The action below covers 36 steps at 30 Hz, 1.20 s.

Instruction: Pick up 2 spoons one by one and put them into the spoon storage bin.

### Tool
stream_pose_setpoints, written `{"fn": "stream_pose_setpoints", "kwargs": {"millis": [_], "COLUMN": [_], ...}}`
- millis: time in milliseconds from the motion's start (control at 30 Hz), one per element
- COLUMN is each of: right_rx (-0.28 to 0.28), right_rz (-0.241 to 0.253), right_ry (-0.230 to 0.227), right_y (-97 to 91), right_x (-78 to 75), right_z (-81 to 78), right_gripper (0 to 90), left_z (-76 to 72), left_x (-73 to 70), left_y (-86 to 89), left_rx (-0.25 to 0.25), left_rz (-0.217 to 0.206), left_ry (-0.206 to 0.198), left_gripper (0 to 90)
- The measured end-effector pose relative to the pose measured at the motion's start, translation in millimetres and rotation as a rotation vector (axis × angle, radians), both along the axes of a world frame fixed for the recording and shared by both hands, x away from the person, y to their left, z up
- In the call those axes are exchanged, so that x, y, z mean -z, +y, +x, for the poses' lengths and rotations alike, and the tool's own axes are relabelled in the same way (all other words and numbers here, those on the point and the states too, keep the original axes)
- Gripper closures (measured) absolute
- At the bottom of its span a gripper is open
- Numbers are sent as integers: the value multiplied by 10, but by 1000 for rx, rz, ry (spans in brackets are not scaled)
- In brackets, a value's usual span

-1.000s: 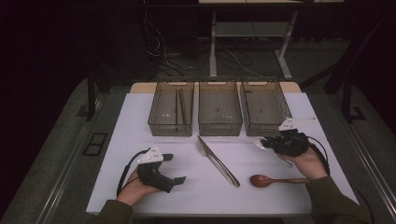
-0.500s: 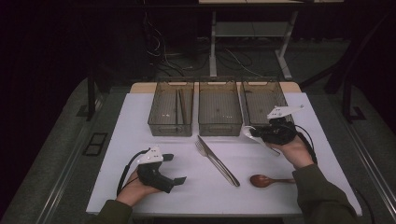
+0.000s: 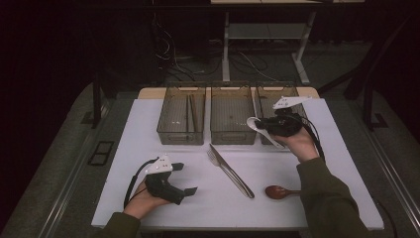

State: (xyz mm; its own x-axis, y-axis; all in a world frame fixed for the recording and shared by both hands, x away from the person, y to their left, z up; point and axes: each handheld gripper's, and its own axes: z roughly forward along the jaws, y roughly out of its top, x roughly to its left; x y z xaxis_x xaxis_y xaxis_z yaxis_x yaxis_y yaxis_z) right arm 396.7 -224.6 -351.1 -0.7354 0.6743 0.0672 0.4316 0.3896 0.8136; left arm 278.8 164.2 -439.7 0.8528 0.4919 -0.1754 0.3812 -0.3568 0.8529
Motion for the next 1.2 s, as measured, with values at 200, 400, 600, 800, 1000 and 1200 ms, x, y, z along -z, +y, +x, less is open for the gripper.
{"fn": "stream_pose_setpoints", "kwargs": {"millis": [200,400,600,800,1000,1200], "right_rx": [9,14,22,24,22,17], "right_rz": [4,-5,-13,-19,-53,-103], "right_ry": [-1,7,11,31,55,80], "right_y": [144,344,505,650,791,889], "right_x": [-101,-122,-32,75,206,281], "right_z": [236,455,645,774,846,871], "right_gripper": [811,811,811,811,811,810], "left_z": [0,-2,-6,-2,-4,-6], "left_x": [2,-3,-11,-11,-11,-12], "left_y": [-7,-4,-2,-1,-4,-6], "left_rx": [6,7,7,11,12,14], "left_rz": [2,-2,-4,-1,-4,-4], "left_ry": [-1,-2,-3,-7,-7,-6], "left_gripper": [0,0,0,0,0,0]}}
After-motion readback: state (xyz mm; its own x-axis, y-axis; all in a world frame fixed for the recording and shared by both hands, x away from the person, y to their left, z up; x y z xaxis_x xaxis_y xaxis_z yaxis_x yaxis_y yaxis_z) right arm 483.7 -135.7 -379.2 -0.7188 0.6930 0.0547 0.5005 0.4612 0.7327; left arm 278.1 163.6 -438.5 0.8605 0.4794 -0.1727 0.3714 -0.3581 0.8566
